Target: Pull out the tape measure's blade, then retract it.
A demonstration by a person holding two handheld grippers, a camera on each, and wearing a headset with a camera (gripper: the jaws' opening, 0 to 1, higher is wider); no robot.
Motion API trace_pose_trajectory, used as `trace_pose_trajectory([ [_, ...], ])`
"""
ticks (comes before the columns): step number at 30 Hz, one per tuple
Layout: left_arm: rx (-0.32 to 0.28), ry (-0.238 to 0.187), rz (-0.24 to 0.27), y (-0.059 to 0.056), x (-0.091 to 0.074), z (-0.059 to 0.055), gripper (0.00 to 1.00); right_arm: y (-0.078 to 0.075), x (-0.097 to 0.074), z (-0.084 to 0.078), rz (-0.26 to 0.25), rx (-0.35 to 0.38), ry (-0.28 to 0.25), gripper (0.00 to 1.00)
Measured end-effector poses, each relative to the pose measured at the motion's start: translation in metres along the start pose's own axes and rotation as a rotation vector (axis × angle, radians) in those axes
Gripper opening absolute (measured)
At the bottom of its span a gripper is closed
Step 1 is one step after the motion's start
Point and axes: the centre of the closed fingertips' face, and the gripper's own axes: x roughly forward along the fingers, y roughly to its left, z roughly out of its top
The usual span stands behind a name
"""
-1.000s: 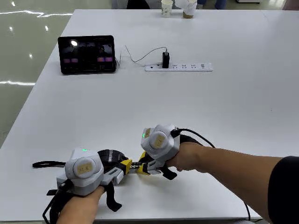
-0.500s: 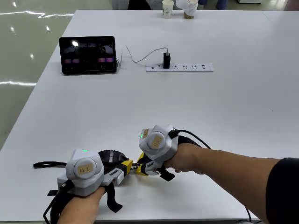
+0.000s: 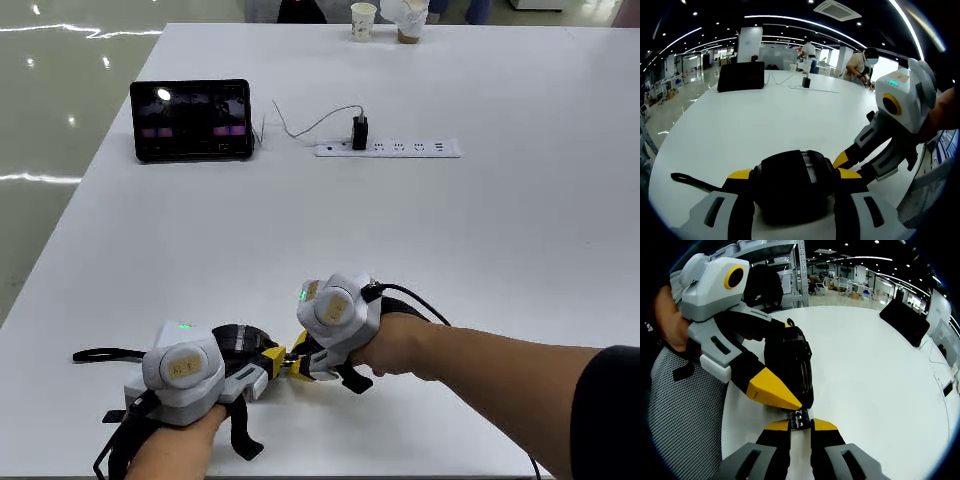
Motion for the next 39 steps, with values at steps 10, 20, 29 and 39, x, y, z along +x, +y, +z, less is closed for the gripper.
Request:
trace_pose_trajectory([
  [10, -0.004, -0.001, 0.000, 0.0002, 0.0001, 0.0002, 0.59, 0.0013, 0.0020, 0.0037, 0.001, -0.001, -0.001, 0.11],
  [20, -0.007, -0.002, 0.001, 0.0003, -0.0002, 0.0002, 0.60, 0.0025, 0.0054, 0.0081, 0.001, 0.004, -0.011, 0.12],
  [29, -0.005, -0.006, 0.002, -0.0001, 0.0000, 0.0004, 0.60, 0.0032, 0.0045, 0.0077, -0.006, 0.004, -0.011, 0.12],
  [39, -0.007, -0.008, -0.001, -0.0004, 0.0005, 0.0006, 0.62, 0.0025, 0.0034, 0.0055, -0.036, 0.041, -0.012, 0.13],
])
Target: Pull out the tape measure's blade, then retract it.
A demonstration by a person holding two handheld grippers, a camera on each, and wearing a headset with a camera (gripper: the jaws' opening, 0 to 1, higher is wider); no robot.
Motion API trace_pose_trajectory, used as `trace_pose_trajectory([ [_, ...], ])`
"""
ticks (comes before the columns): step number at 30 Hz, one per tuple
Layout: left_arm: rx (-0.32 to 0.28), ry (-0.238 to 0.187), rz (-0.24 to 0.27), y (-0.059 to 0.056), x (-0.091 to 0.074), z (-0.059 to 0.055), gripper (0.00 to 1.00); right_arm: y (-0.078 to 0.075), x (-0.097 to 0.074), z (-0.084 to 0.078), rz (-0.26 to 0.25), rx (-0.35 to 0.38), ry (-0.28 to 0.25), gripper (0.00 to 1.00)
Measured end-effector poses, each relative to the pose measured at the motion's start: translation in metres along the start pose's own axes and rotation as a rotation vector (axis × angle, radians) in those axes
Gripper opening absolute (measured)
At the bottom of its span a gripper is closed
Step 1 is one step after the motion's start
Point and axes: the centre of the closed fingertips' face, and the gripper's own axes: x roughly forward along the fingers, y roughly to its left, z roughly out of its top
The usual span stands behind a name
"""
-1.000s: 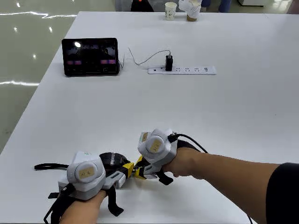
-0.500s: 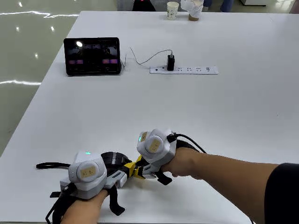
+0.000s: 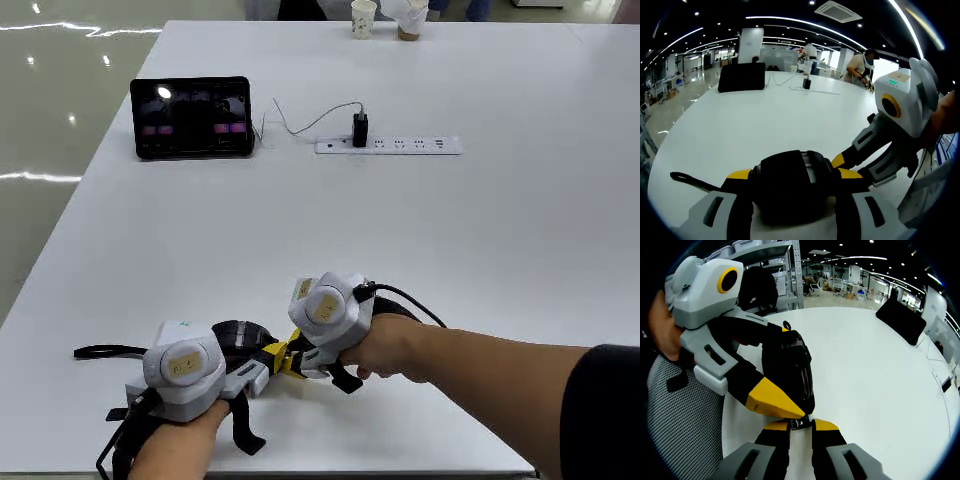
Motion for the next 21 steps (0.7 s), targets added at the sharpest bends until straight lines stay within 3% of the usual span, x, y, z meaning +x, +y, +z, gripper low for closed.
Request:
trace_pose_trajectory([
  [9, 0.012, 0.059, -0.034, 0.000, 0.001, -0.001, 0.62, -0.004, -0.014, -0.013, -0.024, 0.027, 0.004, 0.14],
  [17, 0.043, 0.098, -0.091, -0.001, 0.003, -0.001, 0.62, -0.008, -0.034, -0.018, -0.053, 0.077, -0.036, 0.16],
  [19, 0.058, 0.101, -0.108, -0.002, 0.003, 0.000, 0.62, -0.008, -0.042, -0.021, -0.065, 0.077, -0.047, 0.16],
  [21, 0.108, 0.118, -0.144, -0.005, 0.001, -0.002, 0.64, -0.009, -0.049, -0.025, -0.076, 0.080, -0.059, 0.17],
])
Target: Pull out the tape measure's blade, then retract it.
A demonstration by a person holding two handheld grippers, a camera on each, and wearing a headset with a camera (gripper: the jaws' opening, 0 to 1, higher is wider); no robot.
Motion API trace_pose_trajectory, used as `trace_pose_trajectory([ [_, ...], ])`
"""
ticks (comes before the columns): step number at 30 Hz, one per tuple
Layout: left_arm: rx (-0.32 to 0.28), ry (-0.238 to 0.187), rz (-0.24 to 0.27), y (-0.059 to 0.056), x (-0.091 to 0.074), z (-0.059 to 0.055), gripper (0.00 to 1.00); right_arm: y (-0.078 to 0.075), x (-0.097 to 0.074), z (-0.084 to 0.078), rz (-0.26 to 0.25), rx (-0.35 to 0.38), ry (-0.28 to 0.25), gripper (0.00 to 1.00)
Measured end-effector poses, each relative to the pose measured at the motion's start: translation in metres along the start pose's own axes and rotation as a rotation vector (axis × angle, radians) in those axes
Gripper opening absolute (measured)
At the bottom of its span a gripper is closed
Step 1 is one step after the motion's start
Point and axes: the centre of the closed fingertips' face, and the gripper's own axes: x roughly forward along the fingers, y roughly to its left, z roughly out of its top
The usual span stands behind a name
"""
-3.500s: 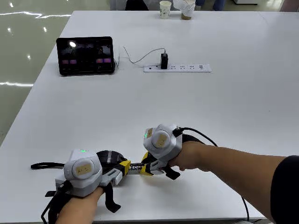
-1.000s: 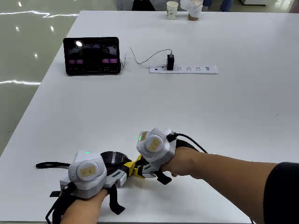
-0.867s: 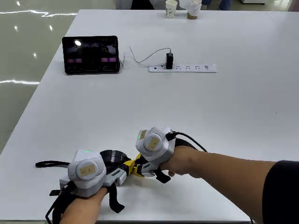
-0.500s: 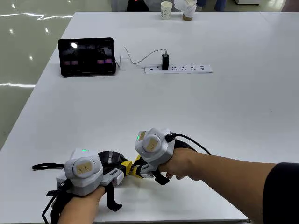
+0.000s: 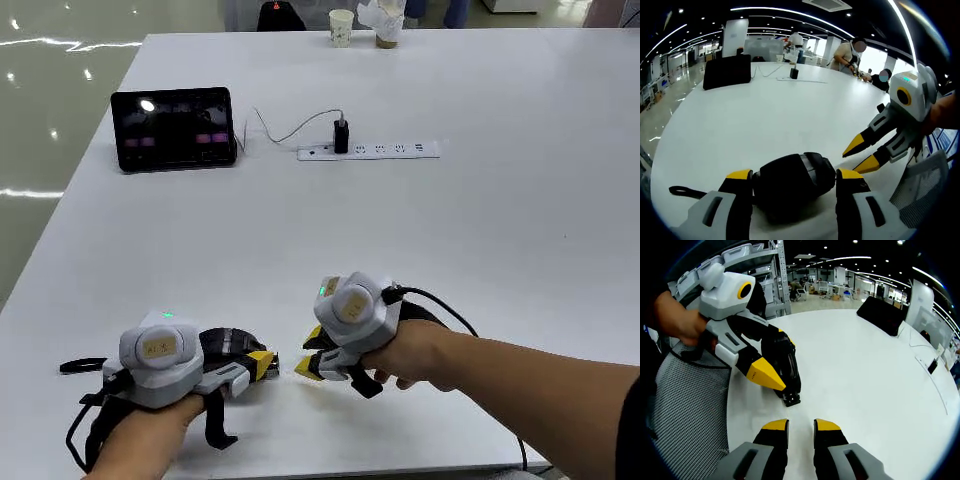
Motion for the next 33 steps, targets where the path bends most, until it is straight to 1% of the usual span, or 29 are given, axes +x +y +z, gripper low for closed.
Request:
trace_pose_trajectory([
  [2, 0.033, 0.004, -0.040, -0.005, 0.000, 0.000, 0.71, -0.001, -0.006, -0.008, -0.008, -0.009, 0.002, 0.17],
  [3, 0.037, 0.008, -0.045, -0.006, 0.000, -0.001, 0.73, -0.002, -0.009, -0.011, -0.010, -0.014, 0.006, 0.17],
  [5, 0.047, 0.024, -0.078, -0.009, -0.002, -0.005, 0.74, -0.003, -0.016, -0.021, -0.012, -0.019, 0.015, 0.18],
  [6, 0.054, 0.028, -0.085, -0.009, -0.003, -0.005, 0.75, -0.003, -0.019, -0.025, -0.014, -0.018, 0.019, 0.18],
  [7, 0.078, 0.021, -0.074, -0.005, -0.005, -0.004, 0.76, -0.004, -0.023, -0.028, -0.019, -0.015, 0.020, 0.18],
  [8, 0.115, 0.004, -0.071, -0.003, -0.006, -0.002, 0.76, -0.005, -0.026, -0.030, -0.023, -0.013, 0.018, 0.19],
  [9, 0.104, 0.009, -0.081, -0.004, -0.008, -0.003, 0.78, -0.007, -0.031, -0.032, -0.030, -0.001, 0.009, 0.19],
  [10, 0.099, 0.006, -0.081, -0.002, -0.009, -0.003, 0.80, -0.008, -0.034, -0.033, -0.035, 0.011, 0.001, 0.20],
  [11, 0.100, 0.002, -0.086, -0.001, -0.010, -0.002, 0.84, -0.008, -0.037, -0.033, -0.037, 0.022, -0.005, 0.21],
  [13, 0.100, -0.004, -0.102, -0.001, -0.012, -0.001, 0.87, -0.010, -0.045, -0.035, -0.047, 0.038, -0.023, 0.22],
  [15, 0.098, -0.008, -0.133, -0.003, -0.014, -0.001, 0.92, -0.012, -0.052, -0.039, -0.057, 0.047, -0.033, 0.23],
  [17, 0.082, -0.004, -0.155, -0.003, -0.016, -0.001, 0.99, -0.013, -0.058, -0.045, -0.067, 0.045, -0.035, 0.25],
  [18, 0.083, -0.005, -0.161, -0.001, -0.017, -0.001, 0.99, -0.013, -0.060, -0.047, -0.072, 0.044, -0.033, 0.26],
  [19, 0.084, -0.003, -0.168, -0.002, -0.020, -0.001, 0.99, -0.013, -0.063, -0.052, -0.076, 0.042, -0.031, 0.27],
  [22, 0.078, 0.019, -0.189, 0.000, -0.023, -0.005, 0.99, -0.013, -0.069, -0.062, -0.084, 0.055, -0.027, 0.29],
  [24, 0.096, 0.006, -0.188, 0.002, -0.027, -0.004, 0.99, -0.014, -0.075, -0.068, -0.092, 0.066, -0.030, 0.31],
  [26, 0.092, 0.036, -0.189, 0.005, -0.027, -0.009, 0.99, -0.015, -0.079, -0.073, -0.100, 0.075, -0.034, 0.32],
  [27, 0.103, 0.033, -0.180, 0.009, -0.027, -0.009, 0.99, -0.016, -0.083, -0.076, -0.107, 0.086, -0.039, 0.33],
  [29, 0.122, 0.029, -0.183, 0.011, -0.030, -0.010, 0.99, -0.019, -0.090, -0.081, -0.130, 0.104, -0.055, 0.34],
  [31, 0.122, 0.038, -0.190, 0.012, -0.033, -0.011, 0.99, -0.023, -0.097, -0.084, -0.151, 0.120, -0.076, 0.35],
  [32, 0.120, 0.046, -0.196, 0.012, -0.035, -0.013, 0.99, -0.024, -0.101, -0.087, -0.159, 0.153, -0.090, 0.36],
  [33, 0.121, 0.044, -0.200, 0.013, -0.036, -0.014, 0.99, -0.025, -0.104, -0.089, -0.162, 0.167, -0.097, 0.37],
])
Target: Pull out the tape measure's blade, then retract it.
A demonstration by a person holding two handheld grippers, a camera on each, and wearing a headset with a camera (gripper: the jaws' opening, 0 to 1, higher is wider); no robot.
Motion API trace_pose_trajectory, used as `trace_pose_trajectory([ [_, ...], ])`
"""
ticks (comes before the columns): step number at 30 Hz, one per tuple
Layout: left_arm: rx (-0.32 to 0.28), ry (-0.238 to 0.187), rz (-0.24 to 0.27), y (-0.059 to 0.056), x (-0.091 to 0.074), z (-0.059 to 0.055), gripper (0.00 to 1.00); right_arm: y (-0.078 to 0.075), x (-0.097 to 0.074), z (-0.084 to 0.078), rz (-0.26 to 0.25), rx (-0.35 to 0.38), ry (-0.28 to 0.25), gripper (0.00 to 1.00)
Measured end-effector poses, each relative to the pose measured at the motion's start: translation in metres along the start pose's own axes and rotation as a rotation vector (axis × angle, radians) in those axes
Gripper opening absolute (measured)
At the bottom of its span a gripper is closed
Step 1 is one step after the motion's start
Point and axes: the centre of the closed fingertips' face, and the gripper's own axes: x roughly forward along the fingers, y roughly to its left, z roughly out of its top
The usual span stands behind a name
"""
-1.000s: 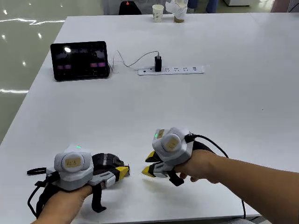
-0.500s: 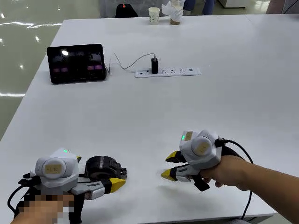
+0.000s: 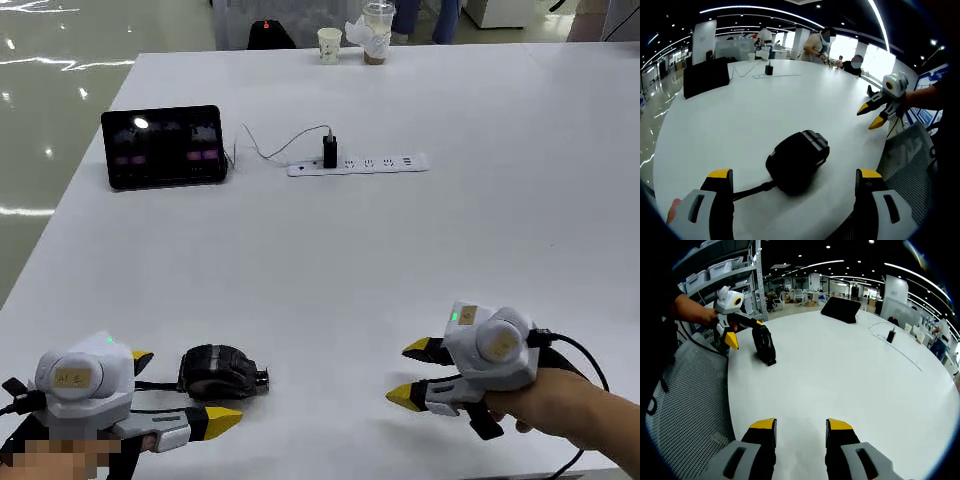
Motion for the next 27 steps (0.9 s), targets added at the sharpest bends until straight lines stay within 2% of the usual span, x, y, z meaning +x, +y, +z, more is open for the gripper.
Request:
trace_pose_trajectory([
  [3, -0.007, -0.008, -0.003, 0.003, -0.005, 0.000, 0.99, -0.006, -0.007, -0.008, -0.015, 0.026, -0.004, 0.44],
  [4, -0.041, -0.009, -0.021, 0.002, -0.008, -0.001, 0.99, -0.006, -0.012, -0.011, -0.004, 0.046, -0.010, 0.45],
  [7, -0.030, 0.009, -0.021, 0.006, -0.012, -0.005, 0.99, -0.008, -0.020, -0.017, -0.010, 0.051, -0.017, 0.52],
  [12, -0.010, 0.032, -0.038, 0.005, -0.018, -0.011, 0.99, -0.018, -0.034, -0.024, -0.028, 0.072, -0.023, 0.63],
  [18, 0.015, 0.058, -0.057, 0.005, -0.022, -0.016, 0.99, -0.026, -0.051, -0.037, -0.036, 0.052, -0.012, 0.75],
  [22, 0.044, 0.065, -0.056, 0.002, -0.026, -0.014, 0.99, -0.033, -0.063, -0.046, -0.043, 0.043, -0.008, 0.81],
  [27, 0.058, 0.069, -0.050, 0.005, -0.030, -0.012, 0.99, -0.041, -0.077, -0.057, -0.057, 0.064, -0.004, 0.89],
])
